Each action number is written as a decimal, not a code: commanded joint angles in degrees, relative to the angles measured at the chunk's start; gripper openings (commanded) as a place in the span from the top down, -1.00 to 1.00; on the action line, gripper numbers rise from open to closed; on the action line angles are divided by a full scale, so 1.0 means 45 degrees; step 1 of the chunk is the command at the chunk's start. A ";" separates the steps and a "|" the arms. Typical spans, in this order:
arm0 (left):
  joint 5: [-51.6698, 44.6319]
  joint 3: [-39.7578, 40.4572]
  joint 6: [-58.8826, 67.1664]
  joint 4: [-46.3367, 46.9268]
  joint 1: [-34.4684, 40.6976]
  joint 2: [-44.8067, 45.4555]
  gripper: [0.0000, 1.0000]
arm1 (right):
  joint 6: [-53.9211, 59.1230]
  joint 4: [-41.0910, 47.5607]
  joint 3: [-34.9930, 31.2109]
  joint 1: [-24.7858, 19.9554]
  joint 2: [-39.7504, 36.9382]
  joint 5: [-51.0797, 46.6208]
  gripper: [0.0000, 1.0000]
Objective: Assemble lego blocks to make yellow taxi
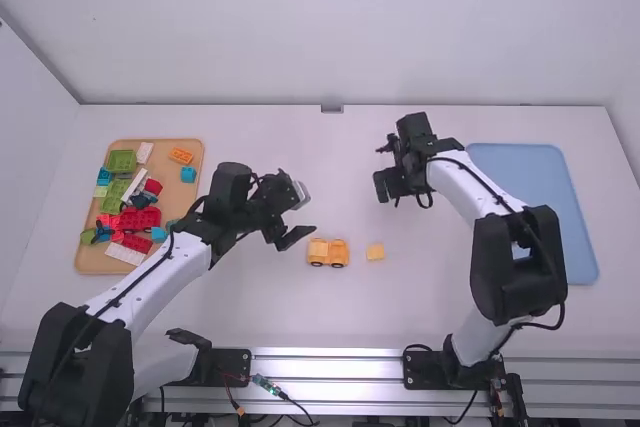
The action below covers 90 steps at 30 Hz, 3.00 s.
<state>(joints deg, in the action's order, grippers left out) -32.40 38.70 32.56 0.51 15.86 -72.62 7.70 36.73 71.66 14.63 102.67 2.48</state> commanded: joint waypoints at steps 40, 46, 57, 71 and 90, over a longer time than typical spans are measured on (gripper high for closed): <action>-0.5401 -0.0117 0.6742 -0.0049 -0.0029 -0.4866 -0.98 | 1.4916 -0.8340 -1.0574 -0.0432 -0.6543 0.8446 -0.98; -0.5629 -0.0117 0.6732 -0.0729 -0.0029 -0.5458 -0.98 | 1.5140 -0.9836 -1.0574 -0.1622 -0.4488 0.9734 -0.98; -0.5595 -0.0117 0.6732 -0.1030 -0.0039 -0.5507 -0.98 | 1.4916 -1.0074 -1.0603 -0.2229 -0.3347 1.0394 -0.98; -0.5595 -0.0117 0.6640 -0.1224 -0.0063 -0.5507 -0.98 | 1.4275 -0.8602 -0.9462 -0.0767 -0.3332 0.7757 -0.98; -0.5605 -0.0117 0.6640 -0.1175 0.0049 -0.5507 -0.98 | 1.6495 -0.7529 -0.8500 -0.1904 -0.1108 0.9486 -0.98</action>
<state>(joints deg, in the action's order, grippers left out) -55.77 38.70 62.17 -4.93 15.92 -96.97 81.65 2.35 31.16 5.96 94.37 41.41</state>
